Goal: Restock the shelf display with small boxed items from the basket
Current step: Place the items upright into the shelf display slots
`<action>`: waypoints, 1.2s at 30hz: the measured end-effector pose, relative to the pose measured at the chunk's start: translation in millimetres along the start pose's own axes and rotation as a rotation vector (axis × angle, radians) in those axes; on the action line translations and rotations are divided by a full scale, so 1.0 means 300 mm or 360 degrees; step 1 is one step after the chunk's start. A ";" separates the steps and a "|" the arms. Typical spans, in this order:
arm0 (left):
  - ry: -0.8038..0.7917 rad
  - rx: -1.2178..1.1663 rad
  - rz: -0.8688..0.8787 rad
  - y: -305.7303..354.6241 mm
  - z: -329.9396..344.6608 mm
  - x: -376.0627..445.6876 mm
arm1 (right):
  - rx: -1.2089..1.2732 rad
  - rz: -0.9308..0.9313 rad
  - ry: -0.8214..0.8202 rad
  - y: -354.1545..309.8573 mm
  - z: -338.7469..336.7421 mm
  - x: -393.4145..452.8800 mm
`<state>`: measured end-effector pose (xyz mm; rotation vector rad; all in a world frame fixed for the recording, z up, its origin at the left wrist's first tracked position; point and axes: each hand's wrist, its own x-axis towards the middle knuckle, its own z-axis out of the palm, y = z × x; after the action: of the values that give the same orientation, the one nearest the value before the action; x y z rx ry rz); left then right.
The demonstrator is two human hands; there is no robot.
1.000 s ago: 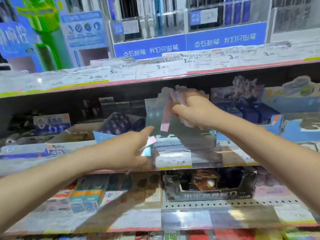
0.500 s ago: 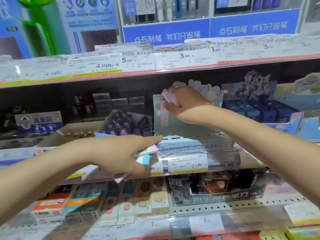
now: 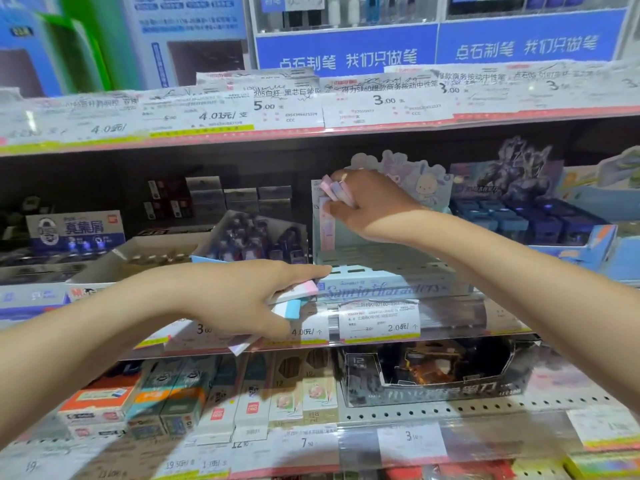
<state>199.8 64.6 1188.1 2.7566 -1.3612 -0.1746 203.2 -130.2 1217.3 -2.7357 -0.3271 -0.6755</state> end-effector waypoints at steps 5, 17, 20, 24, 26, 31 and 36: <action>-0.0014 -0.0088 -0.0010 -0.003 0.000 -0.005 | -0.0098 0.0001 -0.0073 0.013 -0.028 0.000; -0.0191 -0.0173 -0.0029 0.006 -0.020 -0.004 | -0.0364 -0.0147 -0.0192 0.002 -0.047 0.014; -0.0189 -0.0170 -0.0043 0.008 -0.019 -0.004 | -0.0406 -0.0156 -0.0262 -0.010 -0.025 0.010; -0.0078 -0.0167 -0.0058 0.010 -0.008 -0.017 | -0.0368 -0.0099 -0.0229 -0.006 -0.014 0.006; -0.0053 -0.0165 -0.0049 0.009 -0.005 -0.017 | -0.0406 -0.0071 -0.0187 -0.006 -0.013 0.001; -0.0041 -0.0136 -0.0047 0.002 -0.006 -0.010 | -0.0546 -0.0093 -0.0029 -0.009 0.029 -0.019; -0.0021 -0.0154 -0.0037 -0.006 -0.001 -0.005 | -0.0426 -0.0124 0.0052 0.030 0.077 -0.041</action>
<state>200.3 66.9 1188.3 2.6972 -1.2883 -0.2533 204.8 -132.6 1189.8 -2.9725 -0.3609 -0.8390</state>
